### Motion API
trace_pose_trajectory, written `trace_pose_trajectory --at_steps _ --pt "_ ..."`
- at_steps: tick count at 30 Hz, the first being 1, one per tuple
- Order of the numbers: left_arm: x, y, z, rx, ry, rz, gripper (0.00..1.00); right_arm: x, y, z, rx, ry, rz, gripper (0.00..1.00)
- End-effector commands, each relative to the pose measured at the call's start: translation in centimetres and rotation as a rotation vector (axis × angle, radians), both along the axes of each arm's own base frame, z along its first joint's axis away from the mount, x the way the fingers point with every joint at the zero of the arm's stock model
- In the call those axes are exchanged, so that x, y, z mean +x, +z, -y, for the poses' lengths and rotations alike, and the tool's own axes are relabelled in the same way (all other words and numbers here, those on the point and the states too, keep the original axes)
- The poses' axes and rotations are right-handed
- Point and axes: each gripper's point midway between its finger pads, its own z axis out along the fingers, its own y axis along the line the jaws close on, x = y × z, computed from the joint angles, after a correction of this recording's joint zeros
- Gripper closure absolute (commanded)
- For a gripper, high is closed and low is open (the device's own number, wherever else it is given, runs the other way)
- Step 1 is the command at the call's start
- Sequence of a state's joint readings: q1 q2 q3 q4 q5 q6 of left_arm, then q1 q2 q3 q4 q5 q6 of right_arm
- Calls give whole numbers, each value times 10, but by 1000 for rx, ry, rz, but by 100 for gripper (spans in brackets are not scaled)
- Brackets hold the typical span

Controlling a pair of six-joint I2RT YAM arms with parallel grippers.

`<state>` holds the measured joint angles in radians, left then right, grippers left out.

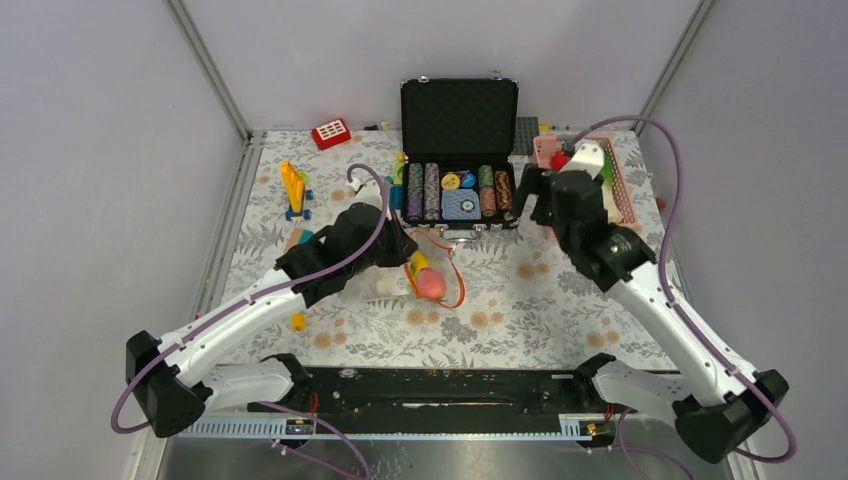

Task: Place the food in the zip-top bag and seal the zipper
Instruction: Pick up the fake fruit from the bin.

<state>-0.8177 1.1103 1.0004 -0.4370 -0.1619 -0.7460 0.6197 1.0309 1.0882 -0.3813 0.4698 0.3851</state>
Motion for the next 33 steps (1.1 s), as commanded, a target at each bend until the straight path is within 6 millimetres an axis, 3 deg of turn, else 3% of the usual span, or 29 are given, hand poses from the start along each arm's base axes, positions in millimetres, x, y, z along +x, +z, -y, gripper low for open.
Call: trace_pose_trajectory --at_steps 1,6,12,18,27,33 --pt "8 6 4 -21 6 32 100 26 -11 61 -118 -171 -132 0" --pt "9 -1 8 -5 -18 21 100 76 -25 85 -105 -243 -251 0" --pt "11 -8 16 7 -52 12 100 153 -44 122 54 -502 -287 0" --pt "17 -13 20 26 -71 9 100 219 -87 125 261 -619 -291 0" --pt "25 -22 31 7 -103 -13 100 266 -135 154 366 -854 -211 0" --pt "30 -27 30 5 -97 -29 100 278 -173 164 383 -952 -226 0"
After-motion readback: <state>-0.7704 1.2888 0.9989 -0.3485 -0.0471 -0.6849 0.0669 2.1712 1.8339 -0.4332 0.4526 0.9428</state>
